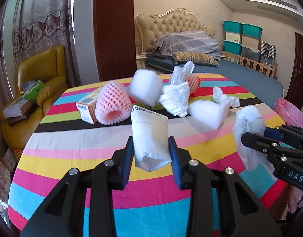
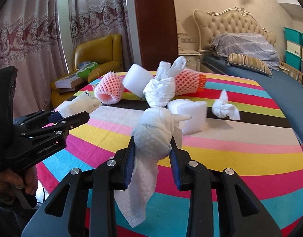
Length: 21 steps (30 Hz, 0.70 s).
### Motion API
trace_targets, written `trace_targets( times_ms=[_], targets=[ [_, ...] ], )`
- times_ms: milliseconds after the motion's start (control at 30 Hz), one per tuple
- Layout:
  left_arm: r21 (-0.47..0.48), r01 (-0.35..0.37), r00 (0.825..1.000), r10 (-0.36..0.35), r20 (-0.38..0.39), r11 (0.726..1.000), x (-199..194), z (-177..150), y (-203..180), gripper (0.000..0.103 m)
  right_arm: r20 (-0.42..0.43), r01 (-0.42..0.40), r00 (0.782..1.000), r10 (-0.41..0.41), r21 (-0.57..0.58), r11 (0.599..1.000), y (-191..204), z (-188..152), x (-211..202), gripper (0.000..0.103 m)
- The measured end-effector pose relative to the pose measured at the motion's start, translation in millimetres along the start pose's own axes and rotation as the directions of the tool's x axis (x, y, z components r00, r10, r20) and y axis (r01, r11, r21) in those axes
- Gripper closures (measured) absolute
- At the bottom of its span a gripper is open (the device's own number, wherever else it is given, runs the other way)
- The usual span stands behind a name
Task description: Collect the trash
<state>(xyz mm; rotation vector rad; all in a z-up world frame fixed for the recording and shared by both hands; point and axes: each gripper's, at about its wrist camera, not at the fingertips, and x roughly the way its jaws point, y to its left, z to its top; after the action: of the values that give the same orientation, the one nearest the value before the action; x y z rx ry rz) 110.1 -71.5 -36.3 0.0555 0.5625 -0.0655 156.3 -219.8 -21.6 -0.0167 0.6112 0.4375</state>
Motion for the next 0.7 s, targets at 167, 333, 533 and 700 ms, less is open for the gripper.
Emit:
trace_targets(
  times_ms=[167, 333, 533, 700],
  targets=[
    [0.032, 0.033, 0.997, -0.035, 0.062, 0.999, -14, 5, -13, 0.068, 0.023, 0.016, 1.000, -0.016, 0.018, 1.000, -10, 0, -12, 0.072],
    [0.066, 0.067, 0.994, -0.072, 0.081, 0.996, -20, 10, -26, 0.068, 0.044, 0.036, 0.998, -0.037, 0.042, 0.998, -23, -1, -23, 0.072],
    [0.111, 0.116, 0.989, -0.125, 0.084, 0.987, -20, 19, -46, 0.068, 0.069, 0.071, 0.995, -0.076, 0.069, 0.995, -41, -2, -37, 0.072],
    [0.159, 0.185, 0.976, -0.201, 0.088, 0.970, -19, 32, -73, 0.068, 0.096, 0.133, 0.985, -0.140, 0.076, 0.988, -54, -2, -53, 0.072]
  ],
)
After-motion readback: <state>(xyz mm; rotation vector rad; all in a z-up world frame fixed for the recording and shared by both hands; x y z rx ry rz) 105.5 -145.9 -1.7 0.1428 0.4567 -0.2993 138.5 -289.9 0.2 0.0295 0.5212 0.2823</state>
